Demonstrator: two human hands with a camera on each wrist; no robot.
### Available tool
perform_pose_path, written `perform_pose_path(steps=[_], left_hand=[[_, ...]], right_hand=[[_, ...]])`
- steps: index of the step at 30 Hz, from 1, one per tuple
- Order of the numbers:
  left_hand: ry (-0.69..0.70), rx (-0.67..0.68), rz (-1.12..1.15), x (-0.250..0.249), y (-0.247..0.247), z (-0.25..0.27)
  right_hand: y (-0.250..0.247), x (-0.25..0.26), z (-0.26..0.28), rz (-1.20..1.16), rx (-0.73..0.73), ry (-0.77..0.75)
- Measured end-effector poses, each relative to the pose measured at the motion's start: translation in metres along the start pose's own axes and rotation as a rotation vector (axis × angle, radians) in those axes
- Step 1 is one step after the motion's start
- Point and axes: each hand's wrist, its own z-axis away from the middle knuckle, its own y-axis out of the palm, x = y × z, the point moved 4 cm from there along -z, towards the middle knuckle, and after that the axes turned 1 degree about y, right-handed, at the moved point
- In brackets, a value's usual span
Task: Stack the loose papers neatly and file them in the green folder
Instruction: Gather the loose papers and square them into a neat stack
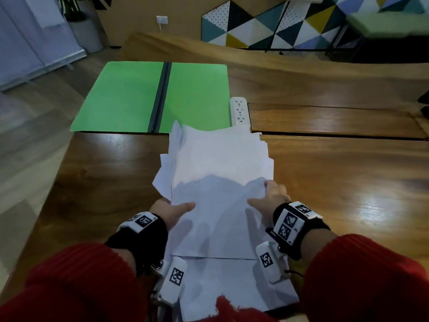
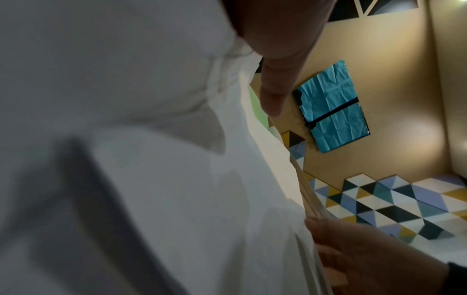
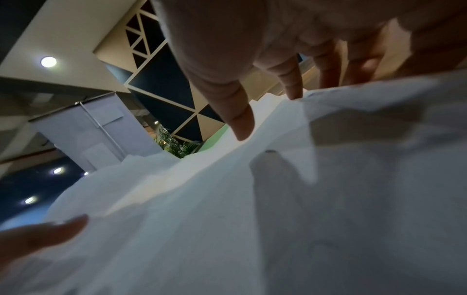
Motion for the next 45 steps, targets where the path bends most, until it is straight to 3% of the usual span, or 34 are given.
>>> perform_pose_path(steps=[5,8,12,16,20,25,28,30,35,39,41,45], left_hand=[[-0.043,-0.026,-0.065,-0.006,0.006,0.005],[-0.023,-0.029,-0.193,-0.008,0.014,0.018],[0.010,0.048,-0.056,-0.011,0.029,0.034],[0.068,0.091,-0.021,-0.020,0.032,0.036],[0.049,0.048,-0.144,-0.026,0.029,0.025],[0.071,0.091,-0.142,-0.027,0.038,0.017],[0.154,0.137,-0.079,-0.029,0.049,0.018],[0.192,0.080,-0.062,-0.034,0.046,0.024],[0.325,-0.096,0.057,-0.072,0.018,0.056],[0.486,-0.245,0.321,-0.114,-0.012,0.095],[0.504,-0.227,0.383,-0.124,-0.024,0.105],[0.437,-0.194,0.260,-0.128,-0.039,0.111]], right_hand=[[-0.011,-0.006,-0.002,-0.243,0.058,-0.209],[-0.015,-0.021,-0.002,-0.564,-0.041,-0.115],[-0.007,-0.032,0.001,-0.716,-0.189,0.024],[-0.003,-0.042,-0.002,-0.706,-0.196,0.116],[-0.006,-0.039,-0.002,-0.654,-0.169,0.044],[0.004,-0.033,0.002,-0.810,0.011,-0.018],[0.009,-0.041,0.007,-0.689,-0.030,-0.023],[0.006,-0.046,0.010,-0.737,-0.077,-0.037],[-0.047,-0.031,0.033,-0.925,-0.287,-0.217],[-0.116,-0.007,0.067,-1.086,-0.365,-0.457],[-0.141,0.000,0.081,-1.155,-0.392,-0.565],[-0.159,0.008,0.095,-1.220,-0.360,-0.738]])
